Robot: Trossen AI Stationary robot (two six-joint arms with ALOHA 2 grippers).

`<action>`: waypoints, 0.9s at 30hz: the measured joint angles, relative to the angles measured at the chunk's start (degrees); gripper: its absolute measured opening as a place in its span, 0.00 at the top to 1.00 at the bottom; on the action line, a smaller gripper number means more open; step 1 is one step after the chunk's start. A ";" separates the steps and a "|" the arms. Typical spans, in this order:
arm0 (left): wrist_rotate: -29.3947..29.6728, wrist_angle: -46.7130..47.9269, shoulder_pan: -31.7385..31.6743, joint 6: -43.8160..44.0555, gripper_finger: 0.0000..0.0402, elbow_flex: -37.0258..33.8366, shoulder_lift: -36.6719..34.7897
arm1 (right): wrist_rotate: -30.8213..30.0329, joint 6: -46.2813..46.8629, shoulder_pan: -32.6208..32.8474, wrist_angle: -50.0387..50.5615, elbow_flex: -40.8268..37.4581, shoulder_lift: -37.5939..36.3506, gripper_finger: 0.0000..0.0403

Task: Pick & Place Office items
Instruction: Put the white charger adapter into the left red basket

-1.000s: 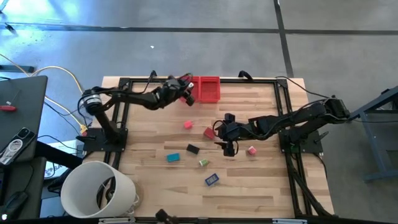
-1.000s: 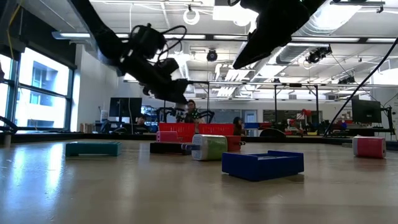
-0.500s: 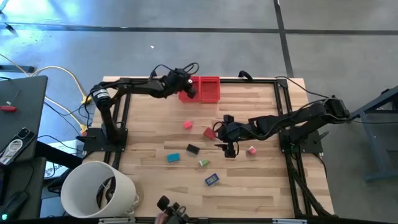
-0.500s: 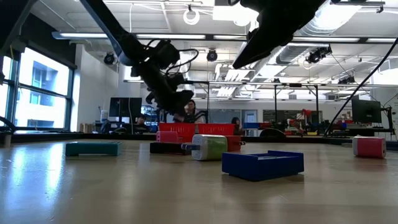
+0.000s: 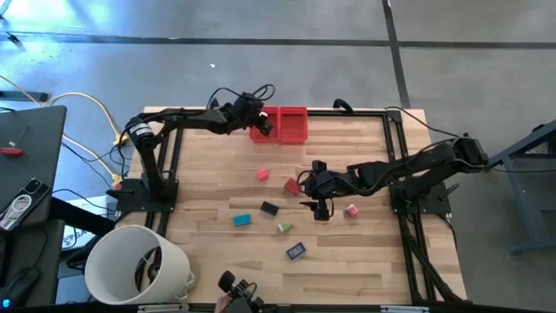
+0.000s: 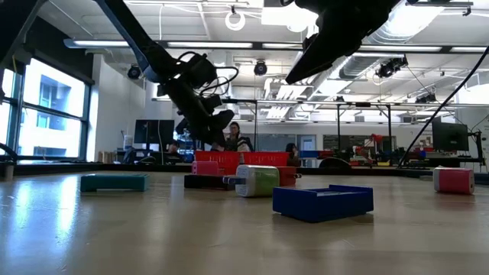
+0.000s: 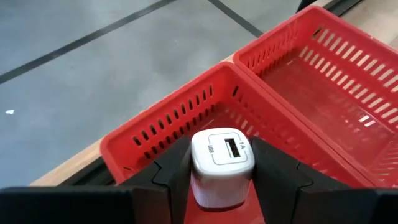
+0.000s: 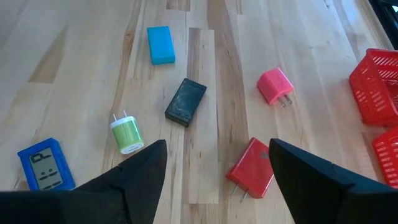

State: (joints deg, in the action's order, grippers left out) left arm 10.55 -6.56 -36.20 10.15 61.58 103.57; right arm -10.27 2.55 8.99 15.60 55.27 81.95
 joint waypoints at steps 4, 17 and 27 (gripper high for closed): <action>-0.01 0.02 0.04 0.17 0.66 0.00 1.80 | -0.01 0.17 -0.02 -0.01 0.00 0.00 0.33; 0.04 -0.75 -0.01 -0.11 0.65 -0.02 3.04 | -0.04 -0.24 -0.02 -0.01 0.00 0.00 0.33; 0.00 -0.85 -0.01 0.47 0.65 -0.04 3.04 | -0.03 -0.37 -0.02 -0.01 0.00 0.00 0.33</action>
State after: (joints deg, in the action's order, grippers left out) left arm 10.55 -7.41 -36.21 10.62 61.54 106.61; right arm -10.31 2.17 8.98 15.59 55.27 81.95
